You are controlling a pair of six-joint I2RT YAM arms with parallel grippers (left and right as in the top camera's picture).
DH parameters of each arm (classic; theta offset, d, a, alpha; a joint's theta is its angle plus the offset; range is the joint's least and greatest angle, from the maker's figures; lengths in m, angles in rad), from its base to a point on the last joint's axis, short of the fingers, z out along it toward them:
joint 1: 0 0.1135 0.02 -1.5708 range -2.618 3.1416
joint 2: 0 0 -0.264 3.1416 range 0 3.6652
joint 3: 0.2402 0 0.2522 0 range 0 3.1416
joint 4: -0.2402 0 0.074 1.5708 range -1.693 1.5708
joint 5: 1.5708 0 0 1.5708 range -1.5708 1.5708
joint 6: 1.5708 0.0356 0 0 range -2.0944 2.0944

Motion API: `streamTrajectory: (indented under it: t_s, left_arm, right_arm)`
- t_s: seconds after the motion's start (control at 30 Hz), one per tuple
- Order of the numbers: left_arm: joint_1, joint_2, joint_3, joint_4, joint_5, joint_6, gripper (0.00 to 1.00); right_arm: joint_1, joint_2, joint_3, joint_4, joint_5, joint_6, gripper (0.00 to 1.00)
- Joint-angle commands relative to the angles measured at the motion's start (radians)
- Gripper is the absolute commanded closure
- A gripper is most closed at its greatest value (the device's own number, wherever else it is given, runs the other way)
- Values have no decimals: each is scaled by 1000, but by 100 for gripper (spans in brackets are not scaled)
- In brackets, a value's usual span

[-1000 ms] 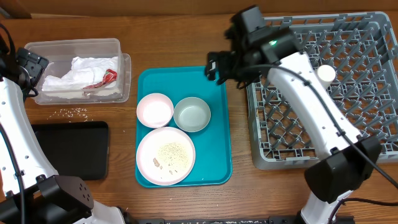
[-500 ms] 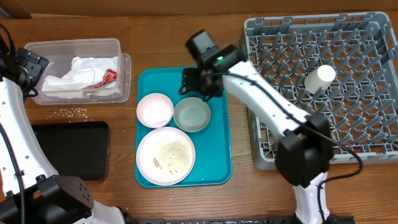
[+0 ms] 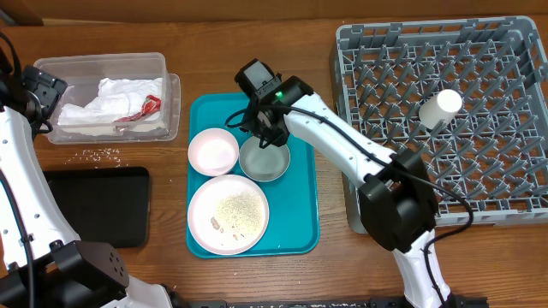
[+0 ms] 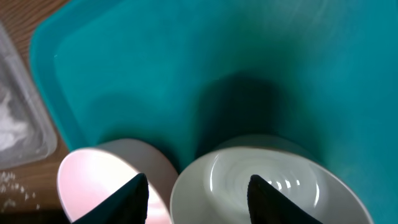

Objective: Sort waste into correct bins and load items into the dishwasher
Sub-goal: 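Grasp the rim of the grey-green bowl with the right gripper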

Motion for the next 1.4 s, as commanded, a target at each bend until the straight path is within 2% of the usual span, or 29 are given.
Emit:
streamTrajectory:
  t_s: [0.0, 0.33, 0.63, 0.9, 1.0, 1.3, 1.37]
  left_arm:
    - [-2, 9, 1, 0, -10, -14, 0]
    - [-2, 9, 0, 0, -10, -14, 0]
    - [-2, 9, 0, 0, -10, -14, 0]
    - [-2, 9, 0, 0, -10, -14, 0]
    - [-2, 9, 0, 0, -10, -14, 0]
    - [-2, 9, 0, 0, -10, -14, 0]
    - [-2, 9, 0, 0, -10, -14, 0]
  right_arm:
    - [5, 40, 3, 17, 6, 91, 47]
    - [30, 82, 2, 20, -14, 90, 46]
    - [80, 82, 2, -11, 127, 83, 51]
    - [101, 82, 2, -32, 200, 83, 62]
    - [100, 82, 2, -69, 221, 82, 69]
    - [101, 82, 2, -124, 217, -124, 70]
    - [101, 82, 2, -134, 217, -128, 75]
